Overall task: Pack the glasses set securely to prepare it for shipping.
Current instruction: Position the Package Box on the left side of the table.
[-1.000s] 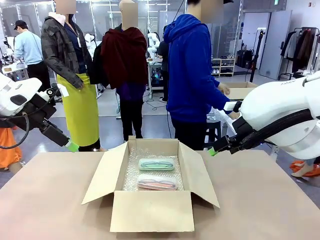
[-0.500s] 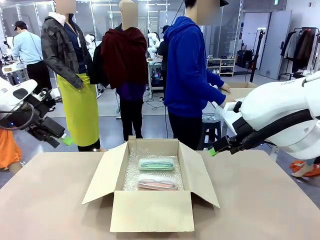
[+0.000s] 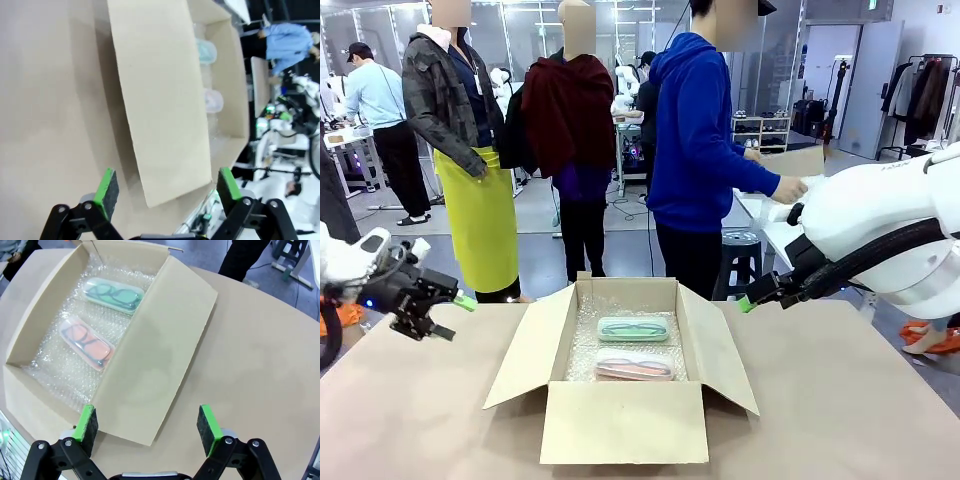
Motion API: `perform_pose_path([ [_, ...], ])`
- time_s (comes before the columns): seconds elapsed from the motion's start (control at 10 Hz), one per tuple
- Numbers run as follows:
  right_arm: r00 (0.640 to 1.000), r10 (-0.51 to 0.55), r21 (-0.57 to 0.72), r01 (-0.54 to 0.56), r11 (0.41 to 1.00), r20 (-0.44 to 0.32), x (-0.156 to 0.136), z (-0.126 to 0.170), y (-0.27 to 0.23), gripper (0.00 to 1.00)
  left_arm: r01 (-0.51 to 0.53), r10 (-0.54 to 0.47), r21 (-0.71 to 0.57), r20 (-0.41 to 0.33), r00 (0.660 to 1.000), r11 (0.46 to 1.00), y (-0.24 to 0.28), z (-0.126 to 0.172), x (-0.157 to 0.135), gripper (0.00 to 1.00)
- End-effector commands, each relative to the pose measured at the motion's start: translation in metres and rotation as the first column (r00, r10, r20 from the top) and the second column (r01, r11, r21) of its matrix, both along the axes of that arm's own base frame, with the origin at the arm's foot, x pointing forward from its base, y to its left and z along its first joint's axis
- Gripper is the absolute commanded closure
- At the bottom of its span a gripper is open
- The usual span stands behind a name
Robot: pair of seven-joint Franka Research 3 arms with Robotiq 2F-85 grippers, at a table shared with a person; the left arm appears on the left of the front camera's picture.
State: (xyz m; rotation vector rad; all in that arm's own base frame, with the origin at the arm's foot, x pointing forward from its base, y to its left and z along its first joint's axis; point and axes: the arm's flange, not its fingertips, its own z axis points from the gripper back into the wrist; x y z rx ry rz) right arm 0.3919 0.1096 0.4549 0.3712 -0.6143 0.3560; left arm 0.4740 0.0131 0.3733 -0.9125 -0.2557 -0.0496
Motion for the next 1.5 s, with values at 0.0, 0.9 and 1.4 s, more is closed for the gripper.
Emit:
perform_pose_path([
  [0.0, 1.000, -0.018, 0.007, 0.018, 1.000, -0.011, -0.001, 0.003, 0.003, 0.00, 0.018, -0.013, -0.098, 0.046, 0.999, 0.995, -0.004, -0.025, 0.010, 0.00],
  [0.9, 1.000, -0.018, 0.007, 0.018, 1.000, -0.011, -0.001, 0.003, 0.003, 0.00, 0.025, -0.023, -0.084, 0.019, 1.000, 0.996, -0.015, -0.061, 0.017, 0.00],
  [1.4, 1.000, -0.018, 0.007, 0.018, 1.000, -0.011, -0.001, 0.003, 0.003, 0.00, 0.001, -0.010, -0.201, -0.043, 0.999, 0.980, -0.031, -0.097, 0.030, 0.00],
])
